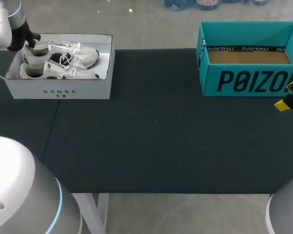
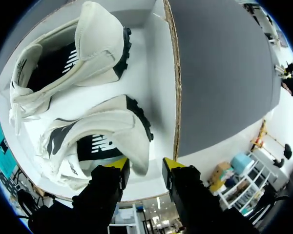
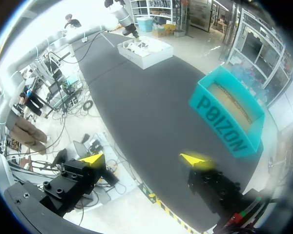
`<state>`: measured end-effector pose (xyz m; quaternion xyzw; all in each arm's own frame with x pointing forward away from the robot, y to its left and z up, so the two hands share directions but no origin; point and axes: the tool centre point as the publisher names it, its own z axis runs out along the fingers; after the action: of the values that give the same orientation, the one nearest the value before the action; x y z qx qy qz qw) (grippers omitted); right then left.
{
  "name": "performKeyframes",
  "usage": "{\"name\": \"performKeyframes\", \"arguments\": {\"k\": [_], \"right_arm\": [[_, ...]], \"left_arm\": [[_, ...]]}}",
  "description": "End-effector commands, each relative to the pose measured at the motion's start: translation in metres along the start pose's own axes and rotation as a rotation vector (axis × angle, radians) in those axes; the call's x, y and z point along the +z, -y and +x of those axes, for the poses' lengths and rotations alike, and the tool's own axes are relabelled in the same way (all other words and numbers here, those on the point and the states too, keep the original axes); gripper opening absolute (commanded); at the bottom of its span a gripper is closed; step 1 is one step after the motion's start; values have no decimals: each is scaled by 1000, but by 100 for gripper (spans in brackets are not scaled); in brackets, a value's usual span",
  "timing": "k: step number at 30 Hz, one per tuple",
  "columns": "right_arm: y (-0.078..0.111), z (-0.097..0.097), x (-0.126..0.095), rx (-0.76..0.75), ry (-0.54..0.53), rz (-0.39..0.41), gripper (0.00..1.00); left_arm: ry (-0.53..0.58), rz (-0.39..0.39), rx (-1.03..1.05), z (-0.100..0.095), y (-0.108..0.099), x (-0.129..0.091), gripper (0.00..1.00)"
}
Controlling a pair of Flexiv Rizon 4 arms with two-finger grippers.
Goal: Take the shoe out of the shoebox, open the shoe tongue, remove and reinsert the insole, then place the shoe into the shoebox
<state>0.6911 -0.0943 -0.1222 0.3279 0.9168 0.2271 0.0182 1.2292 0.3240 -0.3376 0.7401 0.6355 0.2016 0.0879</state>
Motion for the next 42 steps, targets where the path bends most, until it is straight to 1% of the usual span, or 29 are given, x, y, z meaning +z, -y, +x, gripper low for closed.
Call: {"name": "performKeyframes", "arguments": {"k": [1, 5, 8, 10, 12, 13, 15, 16, 18, 19, 21, 23, 25, 28, 30, 35, 39, 42], "right_arm": [[-2, -2, 1, 1, -3, 5, 100], [-2, -2, 1, 1, -3, 5, 100], [-2, -2, 1, 1, -3, 5, 100], [-2, -2, 1, 1, -3, 5, 100], [-2, -2, 1, 1, -3, 5, 100], [-2, -2, 1, 1, -3, 5, 100], [-2, -2, 1, 1, -3, 5, 100], [-2, -2, 1, 1, -3, 5, 100], [-2, -2, 1, 1, -3, 5, 100], [-2, -2, 1, 1, -3, 5, 100], [-2, -2, 1, 1, -3, 5, 100], [-2, -2, 1, 1, -3, 5, 100], [-2, -2, 1, 1, -3, 5, 100], [-2, -2, 1, 1, -3, 5, 100], [-2, -2, 1, 1, -3, 5, 100], [-2, -2, 1, 1, -3, 5, 100], [-2, -2, 1, 1, -3, 5, 100], [-2, -2, 1, 1, -3, 5, 100]], "left_arm": [[-19, -8, -17, -2, 1, -24, 100], [-16, -20, -36, -2, -1, -50, 100], [-11, -28, -39, -5, 4, -72, 100], [15, -13, -72, -7, 8, -84, 100], [24, 2, -80, -10, 15, -95, 100], [47, 11, -93, -12, 18, -102, 100], [34, 27, -106, -16, 26, -114, 100], [48, 13, -96, -19, 31, -122, 100], [41, 27, -111, -23, 40, -135, 100], [66, 39, -121, -23, 43, -140, 100], [47, 21, -116, -25, 51, -150, 100], [72, 26, -108, -28, 61, -159, 100], [60, 22, -122, -29, 71, -166, 100], [71, 53, -154, -28, 86, -172, 100], [54, 69, -179, -25, 95, -171, 100], [55, 130, -221, -18, 120, -172, 100], [72, 183, -239, -16, 138, -164, 100], [77, 201, -236, -17, 145, -156, 100]]}}
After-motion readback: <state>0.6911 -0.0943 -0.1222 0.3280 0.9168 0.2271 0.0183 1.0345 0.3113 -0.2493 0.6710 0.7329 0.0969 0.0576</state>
